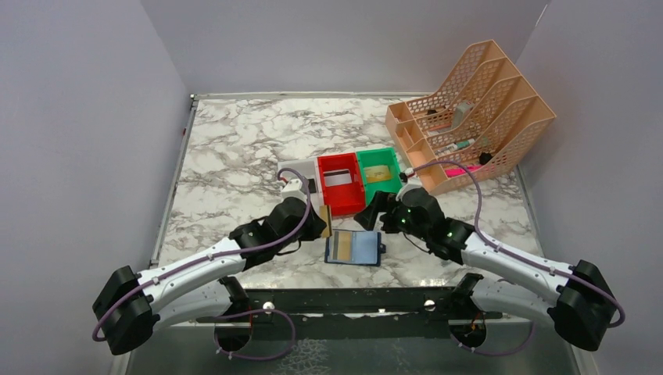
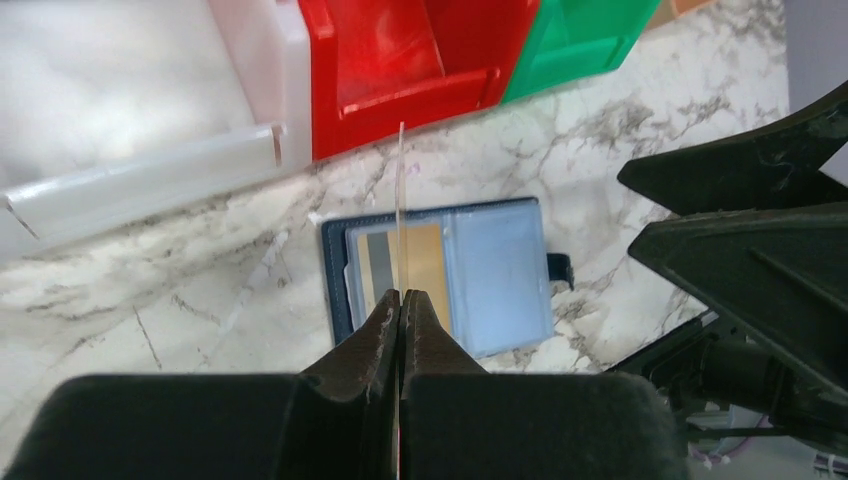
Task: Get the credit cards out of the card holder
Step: Remove the credit card from the card holder.
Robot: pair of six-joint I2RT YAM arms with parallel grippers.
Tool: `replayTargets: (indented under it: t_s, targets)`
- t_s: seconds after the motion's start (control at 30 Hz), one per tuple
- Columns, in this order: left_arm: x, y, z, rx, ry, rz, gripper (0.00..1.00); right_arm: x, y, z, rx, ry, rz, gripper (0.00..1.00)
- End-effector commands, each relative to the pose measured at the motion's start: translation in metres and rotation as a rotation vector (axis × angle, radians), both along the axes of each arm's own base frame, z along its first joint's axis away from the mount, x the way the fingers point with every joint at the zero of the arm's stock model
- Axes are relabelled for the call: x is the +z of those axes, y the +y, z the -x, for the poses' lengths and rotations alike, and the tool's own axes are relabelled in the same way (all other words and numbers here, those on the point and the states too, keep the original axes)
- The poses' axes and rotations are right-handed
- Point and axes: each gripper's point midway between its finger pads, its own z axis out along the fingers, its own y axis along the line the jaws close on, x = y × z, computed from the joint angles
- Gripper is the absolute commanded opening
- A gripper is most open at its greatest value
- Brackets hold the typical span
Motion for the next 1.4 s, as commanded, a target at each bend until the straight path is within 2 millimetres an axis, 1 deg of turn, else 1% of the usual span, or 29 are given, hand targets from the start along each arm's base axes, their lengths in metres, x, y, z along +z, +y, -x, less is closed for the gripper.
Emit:
replayTargets:
  t_s: [0.0,0.13,0.2,0.23,0.27,0.37,0.43,0.53,0.6,0.7,0.8,0.87,1.0,1.17,1.23,1.37]
  targets:
    - [0.032,0.004,-0.022,0.025,-0.085,-0.003,0.0,0.015,-0.001,-0.013,-0.028,-0.017,0.072,1.0]
    - [0.048,0.002,-0.031,-0.032,-0.079,0.104,0.0,0.017,0.004,-0.012,0.044,-0.003,0.023,1.0]
    - [0.054,0.002,-0.031,-0.063,-0.087,0.171,0.0,0.016,0.005,-0.009,0.084,0.007,-0.047,1.0]
    - [0.051,0.003,-0.029,-0.074,-0.084,0.207,0.0,0.016,0.004,-0.009,0.09,0.02,-0.089,1.0]
    - [0.057,0.003,-0.031,-0.076,-0.099,0.264,0.0,0.017,0.004,-0.007,0.111,0.034,-0.136,0.99]
    - [0.064,-0.002,-0.022,-0.115,-0.111,0.385,0.0,0.028,0.013,0.006,0.219,0.05,-0.281,0.95]
    - [0.066,-0.007,-0.016,-0.147,-0.114,0.426,0.0,0.036,0.02,0.013,0.279,0.048,-0.342,0.92]
    - [0.074,-0.017,-0.006,-0.231,-0.121,0.49,0.0,0.042,0.026,0.018,0.321,0.047,-0.397,0.88]
    - [0.076,-0.022,-0.001,-0.273,-0.107,0.506,0.0,0.045,0.028,0.017,0.332,0.038,-0.408,0.85]
    - [0.082,-0.027,0.004,-0.325,-0.114,0.514,0.0,0.043,0.028,0.013,0.322,0.036,-0.405,0.82]
    - [0.087,-0.029,0.007,-0.366,-0.137,0.517,0.0,0.043,0.029,0.013,0.344,0.043,-0.428,0.77]
    - [0.087,-0.032,0.01,-0.395,-0.143,0.523,0.0,0.045,0.03,0.016,0.378,0.05,-0.466,0.73]
    - [0.085,-0.036,0.013,-0.427,-0.127,0.546,0.0,0.043,0.035,0.019,0.42,0.086,-0.498,0.65]
    - [0.09,-0.038,0.014,-0.436,-0.136,0.567,0.0,0.047,0.041,0.026,0.483,0.092,-0.544,0.54]
    - [0.088,-0.038,0.014,-0.435,-0.13,0.565,0.0,0.05,0.041,0.028,0.507,0.082,-0.553,0.51]
    - [0.084,-0.041,0.02,-0.478,-0.105,0.572,0.0,0.05,0.041,0.029,0.514,0.078,-0.555,0.46]
